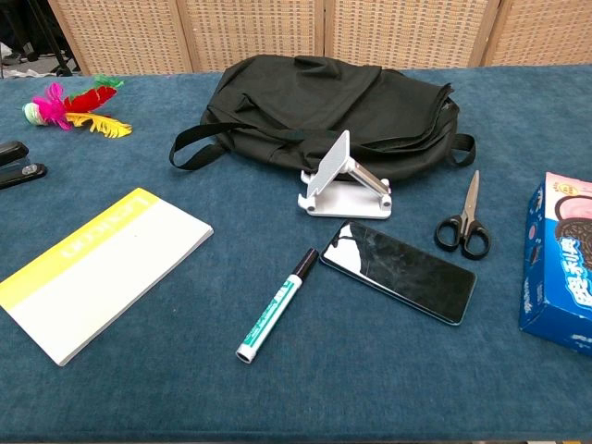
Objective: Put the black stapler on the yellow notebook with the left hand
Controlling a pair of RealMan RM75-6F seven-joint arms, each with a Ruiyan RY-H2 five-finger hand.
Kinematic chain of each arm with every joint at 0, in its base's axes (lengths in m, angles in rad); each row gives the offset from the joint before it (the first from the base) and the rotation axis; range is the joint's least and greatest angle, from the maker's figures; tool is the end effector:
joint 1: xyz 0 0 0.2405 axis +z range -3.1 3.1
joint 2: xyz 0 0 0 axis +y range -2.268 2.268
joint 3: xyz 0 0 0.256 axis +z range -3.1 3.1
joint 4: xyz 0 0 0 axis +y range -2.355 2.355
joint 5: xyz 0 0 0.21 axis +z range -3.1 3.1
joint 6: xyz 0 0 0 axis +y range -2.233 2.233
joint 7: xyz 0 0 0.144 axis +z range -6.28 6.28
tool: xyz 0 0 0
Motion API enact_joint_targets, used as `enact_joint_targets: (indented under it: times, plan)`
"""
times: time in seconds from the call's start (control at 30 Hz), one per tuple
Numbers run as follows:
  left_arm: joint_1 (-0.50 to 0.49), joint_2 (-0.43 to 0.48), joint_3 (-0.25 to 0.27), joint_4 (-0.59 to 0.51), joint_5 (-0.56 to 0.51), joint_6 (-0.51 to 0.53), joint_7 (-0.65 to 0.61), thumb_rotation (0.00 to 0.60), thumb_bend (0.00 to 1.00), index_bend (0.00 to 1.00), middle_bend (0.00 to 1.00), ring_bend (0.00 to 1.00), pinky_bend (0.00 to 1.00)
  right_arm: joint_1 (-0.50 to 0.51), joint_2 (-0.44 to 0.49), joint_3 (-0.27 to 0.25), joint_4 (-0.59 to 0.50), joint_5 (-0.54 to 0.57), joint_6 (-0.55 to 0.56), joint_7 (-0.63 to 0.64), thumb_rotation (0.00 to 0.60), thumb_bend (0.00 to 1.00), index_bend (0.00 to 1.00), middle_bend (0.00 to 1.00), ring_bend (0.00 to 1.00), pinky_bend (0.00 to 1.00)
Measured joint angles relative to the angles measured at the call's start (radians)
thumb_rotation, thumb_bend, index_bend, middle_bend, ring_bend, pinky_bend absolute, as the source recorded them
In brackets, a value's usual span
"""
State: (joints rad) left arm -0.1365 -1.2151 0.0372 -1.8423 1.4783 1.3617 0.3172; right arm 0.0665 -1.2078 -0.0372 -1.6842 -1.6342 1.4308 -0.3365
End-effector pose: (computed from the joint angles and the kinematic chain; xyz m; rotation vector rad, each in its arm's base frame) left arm -0.2544 0.1676 0.0870 -1.5825 -1.0268 -0.8257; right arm -0.2797 -0.1527 0.1014 1.6392 -0.7948 0.7658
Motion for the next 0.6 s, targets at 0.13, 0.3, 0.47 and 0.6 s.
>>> enact_joint_targets:
  times: [0.13, 0.3, 0.47, 0.6]
  plan:
    - [0.000, 0.001, -0.001, 0.000, -0.004, -0.001, 0.001, 0.600, 0.24, 0.00, 0.00, 0.00, 0.02, 0.000, -0.001, -0.003, 0.001, -0.001, -0.002, -0.002, 0.600, 0.34, 0.07, 0.00, 0.00, 0.00]
    - [0.001, 0.004, -0.001, -0.003, -0.001, 0.003, 0.000, 0.600, 0.24, 0.00, 0.00, 0.00, 0.02, 0.000, -0.001, -0.006, 0.000, -0.004, -0.003, -0.002, 0.600, 0.34, 0.07, 0.00, 0.00, 0.00]
    - [-0.002, 0.003, 0.001, 0.001, -0.003, -0.006, 0.000, 0.600, 0.24, 0.00, 0.00, 0.00, 0.02, 0.001, -0.001, -0.002, -0.001, -0.001, 0.000, 0.000, 0.600, 0.34, 0.07, 0.00, 0.00, 0.00]
    - [-0.006, 0.001, 0.003, 0.003, -0.008, -0.016, 0.004, 0.600, 0.24, 0.00, 0.00, 0.00, 0.02, 0.003, -0.004, -0.002, 0.001, 0.000, -0.003, -0.004, 0.600, 0.34, 0.07, 0.00, 0.00, 0.00]
